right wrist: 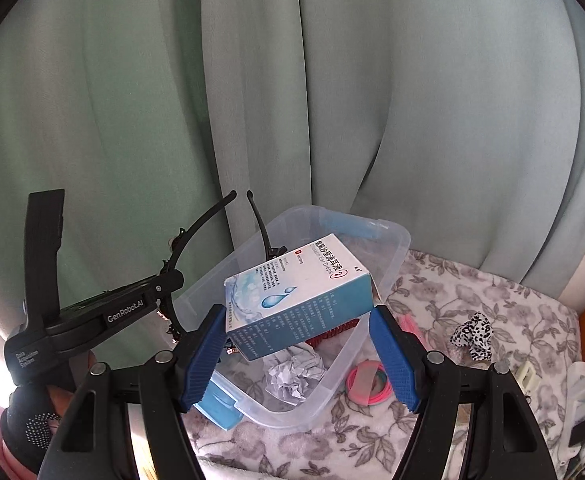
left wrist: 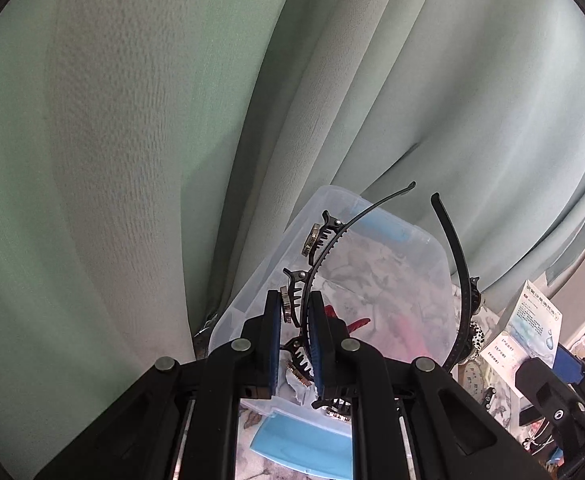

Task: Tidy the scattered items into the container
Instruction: 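Open the right tool to drop the box into the container while the left tool releases the headband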

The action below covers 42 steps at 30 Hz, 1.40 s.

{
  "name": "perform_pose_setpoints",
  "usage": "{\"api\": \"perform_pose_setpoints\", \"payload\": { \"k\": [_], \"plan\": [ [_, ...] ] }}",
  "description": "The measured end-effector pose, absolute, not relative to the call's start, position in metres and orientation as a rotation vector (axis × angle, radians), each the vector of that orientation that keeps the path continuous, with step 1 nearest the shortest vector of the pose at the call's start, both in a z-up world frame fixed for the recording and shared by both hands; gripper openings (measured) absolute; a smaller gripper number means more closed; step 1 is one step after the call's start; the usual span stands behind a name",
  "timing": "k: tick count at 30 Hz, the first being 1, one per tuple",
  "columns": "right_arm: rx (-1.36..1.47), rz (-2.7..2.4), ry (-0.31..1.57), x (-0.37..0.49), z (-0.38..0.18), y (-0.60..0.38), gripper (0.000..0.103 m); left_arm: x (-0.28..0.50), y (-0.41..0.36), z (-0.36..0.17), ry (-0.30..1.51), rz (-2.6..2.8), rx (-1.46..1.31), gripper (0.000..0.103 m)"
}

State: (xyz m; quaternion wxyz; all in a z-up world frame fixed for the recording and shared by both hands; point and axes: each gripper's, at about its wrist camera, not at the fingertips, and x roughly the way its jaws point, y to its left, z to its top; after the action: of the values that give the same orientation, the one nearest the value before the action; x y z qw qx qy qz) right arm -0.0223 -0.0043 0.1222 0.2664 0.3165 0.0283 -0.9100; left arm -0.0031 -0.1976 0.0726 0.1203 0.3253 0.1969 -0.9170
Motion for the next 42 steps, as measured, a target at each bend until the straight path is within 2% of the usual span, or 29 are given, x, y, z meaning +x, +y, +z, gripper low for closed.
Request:
{"api": "perform_pose_setpoints", "payload": {
  "k": [6,7,8,19,23,27,29,37,42],
  "plan": [
    [0.917,-2.434,0.067,-0.031,0.107,-0.007,0.075,-0.014,-0.193,0.066,0.562,-2.66,0.997,0.013],
    [0.922,-2.431,0.062,-0.032,0.106,-0.007,0.07,-0.015,-0.193,0.066,0.559,-2.658,0.999,0.013],
    [0.93,-2.426,0.06,-0.033,0.104,-0.007,0.07,-0.016,-0.192,0.065,0.558,-2.657,1.002,0.014],
    [0.985,-2.407,0.05,-0.045,0.083,-0.005,0.07,-0.022,-0.191,0.059,0.585,-2.641,1.06,0.02],
    [0.989,-2.418,0.042,-0.047,0.081,0.001,0.07,-0.02,-0.186,0.063,0.572,-2.656,1.057,0.031],
    [1.006,-2.426,0.036,-0.047,0.078,0.006,0.07,-0.026,-0.182,0.062,0.57,-2.656,1.081,0.032],
    [1.016,-2.432,0.029,-0.044,0.078,0.01,0.07,-0.027,-0.174,0.063,0.571,-2.663,1.09,0.04],
    [1.046,-2.47,-0.013,-0.038,0.074,0.029,0.07,-0.008,-0.174,0.075,0.565,-2.718,1.081,0.059],
    [1.06,-2.495,-0.028,-0.036,0.068,0.04,0.07,-0.009,-0.159,0.077,0.54,-2.757,1.09,0.066]
  ]
}}
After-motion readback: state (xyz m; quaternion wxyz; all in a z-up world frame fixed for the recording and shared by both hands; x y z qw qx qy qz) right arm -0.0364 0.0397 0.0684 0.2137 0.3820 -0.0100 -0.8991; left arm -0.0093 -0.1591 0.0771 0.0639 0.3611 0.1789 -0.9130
